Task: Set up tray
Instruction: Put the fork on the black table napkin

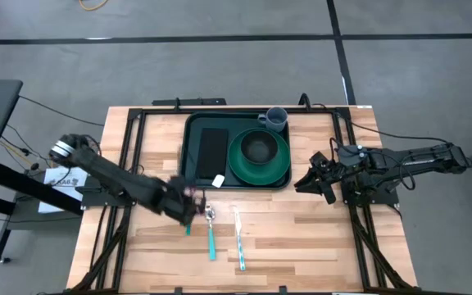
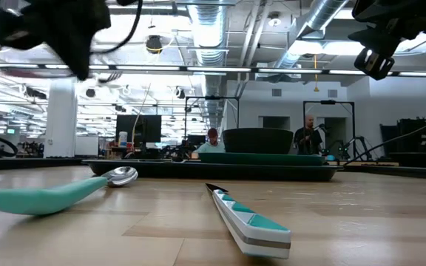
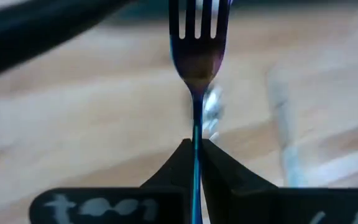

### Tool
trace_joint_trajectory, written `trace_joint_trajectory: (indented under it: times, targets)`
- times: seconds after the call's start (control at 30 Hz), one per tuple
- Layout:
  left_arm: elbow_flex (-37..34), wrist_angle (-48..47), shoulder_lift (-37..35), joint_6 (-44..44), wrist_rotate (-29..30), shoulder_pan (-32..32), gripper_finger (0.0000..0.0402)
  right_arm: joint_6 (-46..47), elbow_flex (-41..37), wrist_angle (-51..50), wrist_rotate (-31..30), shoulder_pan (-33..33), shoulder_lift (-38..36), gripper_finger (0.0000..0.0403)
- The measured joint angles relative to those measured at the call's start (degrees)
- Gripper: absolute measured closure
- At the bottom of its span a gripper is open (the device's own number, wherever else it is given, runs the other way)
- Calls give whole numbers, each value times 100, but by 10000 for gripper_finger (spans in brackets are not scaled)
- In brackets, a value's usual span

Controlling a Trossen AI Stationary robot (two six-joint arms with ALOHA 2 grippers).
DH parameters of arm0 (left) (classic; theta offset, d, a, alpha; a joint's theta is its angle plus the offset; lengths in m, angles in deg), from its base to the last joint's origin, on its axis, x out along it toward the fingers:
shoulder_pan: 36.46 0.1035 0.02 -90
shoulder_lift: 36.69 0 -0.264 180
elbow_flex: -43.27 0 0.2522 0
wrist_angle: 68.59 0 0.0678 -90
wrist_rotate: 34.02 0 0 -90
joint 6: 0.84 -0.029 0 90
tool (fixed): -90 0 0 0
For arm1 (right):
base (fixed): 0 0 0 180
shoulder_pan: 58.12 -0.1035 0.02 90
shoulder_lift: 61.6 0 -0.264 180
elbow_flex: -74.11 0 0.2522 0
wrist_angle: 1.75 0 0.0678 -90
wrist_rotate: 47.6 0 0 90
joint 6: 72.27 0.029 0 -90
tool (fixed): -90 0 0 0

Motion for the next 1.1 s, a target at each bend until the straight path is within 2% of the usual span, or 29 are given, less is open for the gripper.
trace_joint_trajectory:
  times: [0.1,0.23,0.4,0.6,0.7,0.9,1.1]
  targets:
    - [-4,-407,-447,-155,616,396,401,2,0,0,1,2,2,301]
    - [-13,-700,-861,-1122,751,1471,401,2,2,2,2,0,0,301]
    - [-20,-335,-897,-2990,287,3189,401,3,0,2,2,0,1,301]
    - [-20,913,-483,-4579,-634,4771,401,48,0,0,2,-2,2,301]
    - [-20,1343,1,-4994,-1229,5152,401,51,0,-11,2,0,2,301]
    - [-20,1367,1134,-5419,-2172,5460,401,314,0,-113,0,7,2,301]
    - [-20,1454,1681,-5455,-2301,5459,401,356,1,-131,0,7,2,301]
